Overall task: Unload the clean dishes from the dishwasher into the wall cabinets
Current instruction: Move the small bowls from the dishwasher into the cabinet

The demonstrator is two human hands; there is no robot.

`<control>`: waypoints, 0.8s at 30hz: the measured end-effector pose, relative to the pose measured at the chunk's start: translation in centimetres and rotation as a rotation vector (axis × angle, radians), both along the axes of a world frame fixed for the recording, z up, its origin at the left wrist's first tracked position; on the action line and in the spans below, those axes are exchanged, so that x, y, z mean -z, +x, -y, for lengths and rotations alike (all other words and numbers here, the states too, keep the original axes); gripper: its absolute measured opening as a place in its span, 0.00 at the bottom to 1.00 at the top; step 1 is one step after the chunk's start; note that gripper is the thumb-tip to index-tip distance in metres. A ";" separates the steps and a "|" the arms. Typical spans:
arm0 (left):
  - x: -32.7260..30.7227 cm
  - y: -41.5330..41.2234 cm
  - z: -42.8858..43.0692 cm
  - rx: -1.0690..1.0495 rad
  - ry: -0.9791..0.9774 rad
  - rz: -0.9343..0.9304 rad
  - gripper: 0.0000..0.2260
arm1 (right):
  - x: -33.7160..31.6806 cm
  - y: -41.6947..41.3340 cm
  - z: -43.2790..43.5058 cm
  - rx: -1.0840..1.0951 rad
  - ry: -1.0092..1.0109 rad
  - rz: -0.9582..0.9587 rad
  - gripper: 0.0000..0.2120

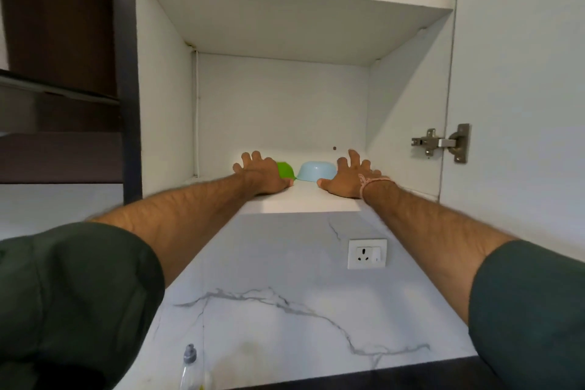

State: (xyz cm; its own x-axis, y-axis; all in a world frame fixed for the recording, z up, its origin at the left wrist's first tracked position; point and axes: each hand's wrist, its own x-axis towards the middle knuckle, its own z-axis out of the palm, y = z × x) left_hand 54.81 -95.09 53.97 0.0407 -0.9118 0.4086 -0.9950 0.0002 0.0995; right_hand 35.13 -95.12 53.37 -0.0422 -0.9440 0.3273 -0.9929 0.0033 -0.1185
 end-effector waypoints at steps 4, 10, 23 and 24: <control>0.4 -0.3 -6.0 0.102 -0.039 -0.135 0.24 | 0.7 -0.5 -4.8 -0.102 0.092 0.003 0.36; 3.9 -2.5 -16.5 0.242 -0.224 -0.242 0.14 | 3.5 -2.2 -15.2 -0.206 -0.055 0.059 0.25; 15.2 -10.3 -35.7 0.598 0.119 -0.157 0.23 | 14.3 -8.6 -41.5 0.014 0.044 0.189 0.24; 16.3 -10.9 -37.2 0.627 0.145 -0.155 0.23 | 15.4 -9.1 -43.6 0.049 0.056 0.202 0.24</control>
